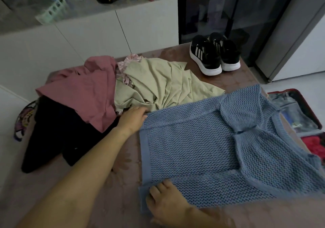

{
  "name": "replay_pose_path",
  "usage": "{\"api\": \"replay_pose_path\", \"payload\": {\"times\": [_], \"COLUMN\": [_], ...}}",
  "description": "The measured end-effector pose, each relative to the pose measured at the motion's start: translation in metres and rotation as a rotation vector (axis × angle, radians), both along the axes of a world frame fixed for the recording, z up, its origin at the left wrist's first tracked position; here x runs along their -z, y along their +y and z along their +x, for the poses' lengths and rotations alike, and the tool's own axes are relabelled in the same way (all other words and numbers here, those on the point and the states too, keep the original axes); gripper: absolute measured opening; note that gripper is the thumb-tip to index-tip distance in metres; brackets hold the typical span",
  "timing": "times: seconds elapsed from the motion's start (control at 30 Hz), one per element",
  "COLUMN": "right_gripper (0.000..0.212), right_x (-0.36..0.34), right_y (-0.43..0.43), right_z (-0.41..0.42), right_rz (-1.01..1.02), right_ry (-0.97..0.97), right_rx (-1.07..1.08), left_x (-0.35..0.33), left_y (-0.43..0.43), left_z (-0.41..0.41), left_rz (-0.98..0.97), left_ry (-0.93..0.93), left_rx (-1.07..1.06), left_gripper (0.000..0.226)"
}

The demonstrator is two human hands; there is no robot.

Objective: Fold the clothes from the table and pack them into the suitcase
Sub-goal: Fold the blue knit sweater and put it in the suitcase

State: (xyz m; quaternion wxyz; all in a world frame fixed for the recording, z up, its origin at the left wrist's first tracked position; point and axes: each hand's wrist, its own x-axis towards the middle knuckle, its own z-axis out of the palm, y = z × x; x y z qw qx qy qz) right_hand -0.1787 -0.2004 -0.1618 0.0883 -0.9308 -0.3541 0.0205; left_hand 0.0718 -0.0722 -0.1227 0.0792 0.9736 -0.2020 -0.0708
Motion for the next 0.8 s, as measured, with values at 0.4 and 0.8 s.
{"api": "replay_pose_path", "payload": {"times": [0.4, 0.8], "right_gripper": [0.044, 0.017], "right_x": [-0.048, -0.052], "right_y": [-0.014, -0.141], "right_z": [0.013, -0.006], "right_rz": [0.143, 0.535], "right_ry": [0.355, 0.578], "right_rx": [0.273, 0.928], "left_x": [-0.023, -0.072], "left_y": [-0.02, -0.134], "left_z": [0.018, 0.034], "left_rz": [-0.001, -0.016], "left_ry": [0.28, 0.483], "left_rx": [-0.013, 0.134], "left_gripper": [0.026, 0.027]}}
